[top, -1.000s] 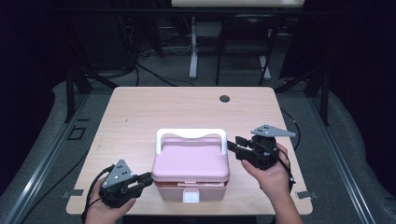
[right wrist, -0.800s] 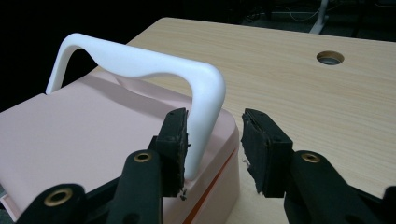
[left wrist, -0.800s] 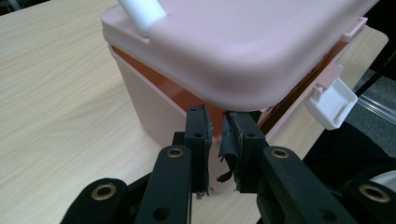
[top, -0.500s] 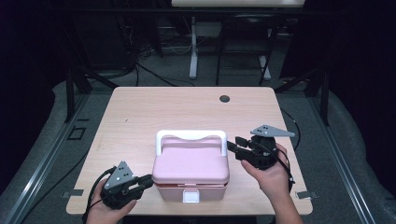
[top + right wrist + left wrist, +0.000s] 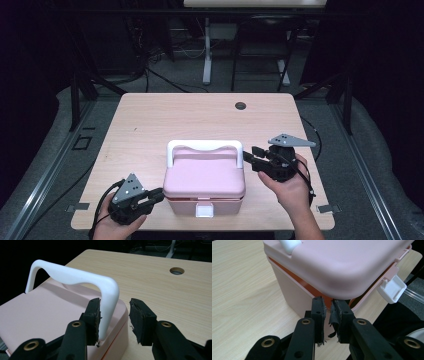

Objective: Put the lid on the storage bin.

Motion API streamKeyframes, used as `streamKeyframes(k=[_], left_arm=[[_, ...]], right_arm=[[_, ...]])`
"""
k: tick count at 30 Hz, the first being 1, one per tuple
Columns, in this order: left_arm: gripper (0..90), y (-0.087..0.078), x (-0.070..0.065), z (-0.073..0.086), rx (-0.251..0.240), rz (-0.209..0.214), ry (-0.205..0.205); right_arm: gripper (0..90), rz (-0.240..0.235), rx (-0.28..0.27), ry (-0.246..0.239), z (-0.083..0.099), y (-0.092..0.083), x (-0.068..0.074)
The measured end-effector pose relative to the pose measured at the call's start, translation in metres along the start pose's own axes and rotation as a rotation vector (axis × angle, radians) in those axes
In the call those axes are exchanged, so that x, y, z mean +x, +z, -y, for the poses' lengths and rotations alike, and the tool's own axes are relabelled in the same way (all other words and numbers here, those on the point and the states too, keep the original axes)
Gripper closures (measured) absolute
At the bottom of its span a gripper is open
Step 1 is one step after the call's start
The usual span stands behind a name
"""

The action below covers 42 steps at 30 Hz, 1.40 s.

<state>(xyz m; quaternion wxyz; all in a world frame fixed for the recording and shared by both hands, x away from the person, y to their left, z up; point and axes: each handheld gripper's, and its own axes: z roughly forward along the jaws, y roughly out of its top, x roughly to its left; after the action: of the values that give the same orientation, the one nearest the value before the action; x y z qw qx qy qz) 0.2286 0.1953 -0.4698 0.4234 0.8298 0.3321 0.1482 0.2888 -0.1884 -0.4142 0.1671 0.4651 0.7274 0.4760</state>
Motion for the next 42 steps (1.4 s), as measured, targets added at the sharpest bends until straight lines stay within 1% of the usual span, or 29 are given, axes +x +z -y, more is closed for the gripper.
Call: streamKeyframes(k=[9, 12, 13, 18, 23, 25, 27, 28, 42], left_arm=[[79.4, 0.0001, 0.0003, 0.0005, 0.006, -0.004, -0.002], [79.4, 0.0003, 0.0005, 0.0012, 0.007, -0.006, -0.013], [79.4, 0.0002, 0.0011, 0.0013, 0.009, -0.008, -0.007], [79.7, -0.0002, 0.0019, 0.0045, 0.014, -0.014, -0.018], [79.9, -0.0005, 0.0028, 0.0062, 0.025, -0.021, -0.017], [80.1, -0.0012, 0.0036, 0.0064, 0.009, -0.007, -0.027], [80.1, -0.0023, 0.0031, 0.0054, 0.008, -0.012, -0.018], [80.1, -0.0025, 0.0028, 0.0052, 0.003, -0.011, -0.021], [79.1, -0.0033, 0.0046, 0.0049, -0.002, -0.010, -0.028]], right_arm=[[60.0, 0.001, 0.001, 0.000, 0.0000, 0.0001, 0.0000], [60.0, 0.001, -0.001, 0.000, 0.0000, -0.0002, -0.0003], [60.0, 0.002, -0.001, 0.000, 0.0000, -0.0002, -0.0004], [60.0, 0.003, 0.001, -0.001, 0.0001, 0.0000, -0.0010], [60.0, 0.004, 0.001, 0.000, 0.0001, 0.0002, -0.0009], [60.0, 0.003, 0.000, 0.000, 0.0001, 0.0002, -0.0008], [60.0, 0.003, -0.001, 0.002, 0.0000, 0.0000, -0.0007], [60.0, 0.002, -0.001, 0.001, 0.0000, -0.0001, -0.0007], [60.0, 0.004, -0.002, 0.002, -0.0001, -0.0006, -0.0013]])
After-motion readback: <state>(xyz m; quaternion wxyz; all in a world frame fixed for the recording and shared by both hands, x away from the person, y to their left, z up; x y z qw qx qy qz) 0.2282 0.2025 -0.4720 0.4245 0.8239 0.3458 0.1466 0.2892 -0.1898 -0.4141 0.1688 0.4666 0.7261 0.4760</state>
